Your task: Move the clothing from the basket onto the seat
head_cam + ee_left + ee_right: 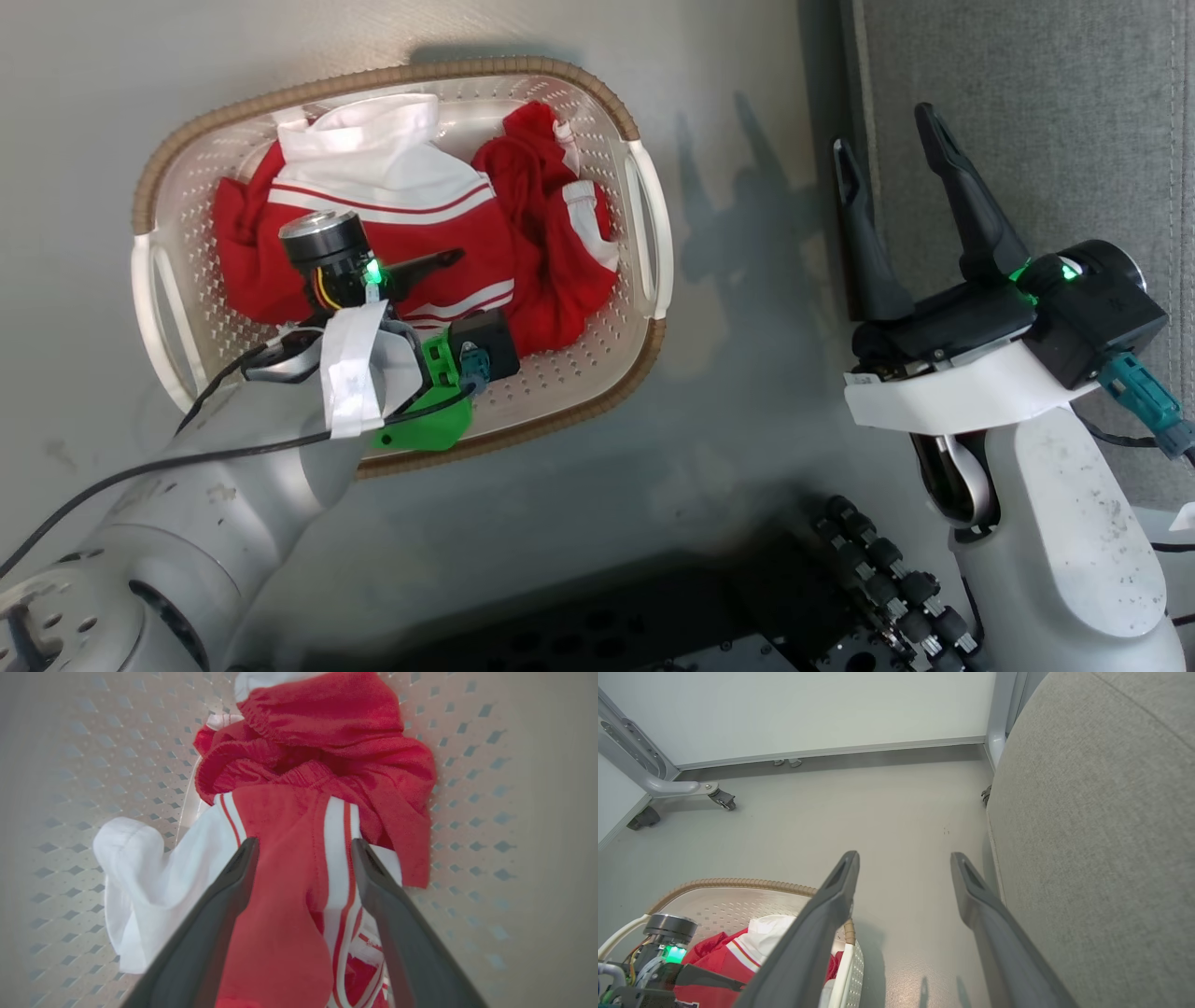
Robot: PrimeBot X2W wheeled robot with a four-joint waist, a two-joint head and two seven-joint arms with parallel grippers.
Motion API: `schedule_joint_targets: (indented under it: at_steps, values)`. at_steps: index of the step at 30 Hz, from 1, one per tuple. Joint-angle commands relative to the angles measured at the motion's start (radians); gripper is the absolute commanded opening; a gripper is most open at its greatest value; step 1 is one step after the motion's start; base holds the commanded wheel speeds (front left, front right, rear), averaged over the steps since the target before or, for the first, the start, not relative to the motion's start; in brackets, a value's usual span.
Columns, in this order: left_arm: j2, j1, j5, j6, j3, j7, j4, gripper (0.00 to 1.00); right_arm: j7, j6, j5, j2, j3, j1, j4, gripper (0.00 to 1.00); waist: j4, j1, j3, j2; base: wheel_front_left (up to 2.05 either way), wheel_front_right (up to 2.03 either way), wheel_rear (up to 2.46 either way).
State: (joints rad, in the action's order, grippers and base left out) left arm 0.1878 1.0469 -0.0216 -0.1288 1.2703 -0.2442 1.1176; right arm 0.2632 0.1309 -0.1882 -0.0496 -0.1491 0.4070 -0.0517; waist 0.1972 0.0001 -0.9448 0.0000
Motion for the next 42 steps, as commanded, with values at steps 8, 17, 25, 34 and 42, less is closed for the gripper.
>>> schedule_joint_targets:
  at_steps: [8, 17, 25, 34, 42]
  values:
    - [-0.038, 0.062, 0.063, -0.002, 0.010, 0.101, 0.117, 1.00, 0.002, 0.000, -0.027, -0.002, -0.007, 0.033, -0.006, 1.00, 0.021, -0.0001, -0.067, 0.0000, 0.00, 0.00, 0.00]
    - [-0.037, 0.092, 0.022, 0.004, -0.004, 0.232, 0.159, 0.82, 0.002, 0.000, -0.047, -0.002, -0.020, 0.036, -0.010, 1.00, 0.029, -0.0001, -0.087, 0.0000, 0.00, 0.00, 0.00]
    - [-0.033, 0.079, -0.015, 0.018, -0.021, 0.246, 0.165, 0.00, 0.002, 0.000, -0.054, -0.002, -0.010, 0.037, -0.001, 1.00, 0.034, -0.0001, -0.070, 0.0000, 0.00, 0.00, 0.00]
    - [-0.080, -0.014, -0.061, 0.075, -0.041, 0.113, 0.143, 0.00, 0.002, 0.000, -0.034, -0.002, -0.010, -0.006, 0.024, 1.00, 0.000, -0.0001, 0.095, 0.0000, 0.00, 0.00, 0.00]
    - [-0.117, -0.151, -0.162, 0.149, -0.115, 0.003, 0.108, 0.00, 0.002, 0.000, 0.003, -0.002, -0.012, -0.091, 0.064, 1.00, -0.066, -0.0001, 0.330, 0.0000, 0.00, 0.00, 0.00]
